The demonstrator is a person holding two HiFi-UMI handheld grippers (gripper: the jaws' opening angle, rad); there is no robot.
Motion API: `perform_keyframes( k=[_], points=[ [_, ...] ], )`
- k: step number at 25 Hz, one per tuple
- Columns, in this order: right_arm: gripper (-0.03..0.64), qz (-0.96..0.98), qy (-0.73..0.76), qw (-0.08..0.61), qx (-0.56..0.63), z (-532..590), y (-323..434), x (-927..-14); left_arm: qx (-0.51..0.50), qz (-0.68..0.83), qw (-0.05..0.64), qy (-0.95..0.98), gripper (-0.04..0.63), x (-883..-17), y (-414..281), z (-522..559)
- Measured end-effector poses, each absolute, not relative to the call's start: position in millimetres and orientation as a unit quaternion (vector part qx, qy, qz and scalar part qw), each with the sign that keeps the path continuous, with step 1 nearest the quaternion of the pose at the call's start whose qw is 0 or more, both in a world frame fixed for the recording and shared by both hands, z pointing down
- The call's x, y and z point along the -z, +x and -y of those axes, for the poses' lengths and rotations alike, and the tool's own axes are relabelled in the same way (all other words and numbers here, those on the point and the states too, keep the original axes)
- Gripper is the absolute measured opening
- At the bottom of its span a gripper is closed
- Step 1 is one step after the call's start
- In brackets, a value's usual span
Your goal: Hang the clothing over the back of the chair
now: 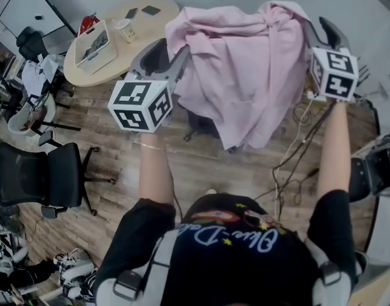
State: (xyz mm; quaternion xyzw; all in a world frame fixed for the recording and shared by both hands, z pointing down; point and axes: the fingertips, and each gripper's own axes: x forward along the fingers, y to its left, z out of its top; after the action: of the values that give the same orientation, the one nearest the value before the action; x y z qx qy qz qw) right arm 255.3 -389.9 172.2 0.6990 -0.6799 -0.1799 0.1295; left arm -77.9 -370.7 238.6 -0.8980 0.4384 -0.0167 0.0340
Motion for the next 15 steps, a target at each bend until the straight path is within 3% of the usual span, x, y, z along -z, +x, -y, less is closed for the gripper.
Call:
perform_keyframes(
  k=[4, 5, 6, 15],
  points=[
    [0.149, 0.683, 0.694, 0.135, 0.186, 383, 250, -176, 0.003, -0.428, 0.040, -0.903, 0.149, -236, -66, 355],
    [0.149, 0.685, 0.692, 0.133, 0.186, 381, 249, -177, 0.000, -0.430, 0.044, -0.902, 0.095, -236, -65, 352],
    [0.149, 0.688, 0.690, 0.129, 0.185, 378, 247, -178, -0.004, -0.433, 0.047, -0.900, -0.002, -235, -64, 348],
    [0.144, 0.715, 0.667, 0.080, 0.193, 339, 213, -178, -0.011, -0.433, 0.060, -0.899, -0.002, -234, -48, 326]
  ],
)
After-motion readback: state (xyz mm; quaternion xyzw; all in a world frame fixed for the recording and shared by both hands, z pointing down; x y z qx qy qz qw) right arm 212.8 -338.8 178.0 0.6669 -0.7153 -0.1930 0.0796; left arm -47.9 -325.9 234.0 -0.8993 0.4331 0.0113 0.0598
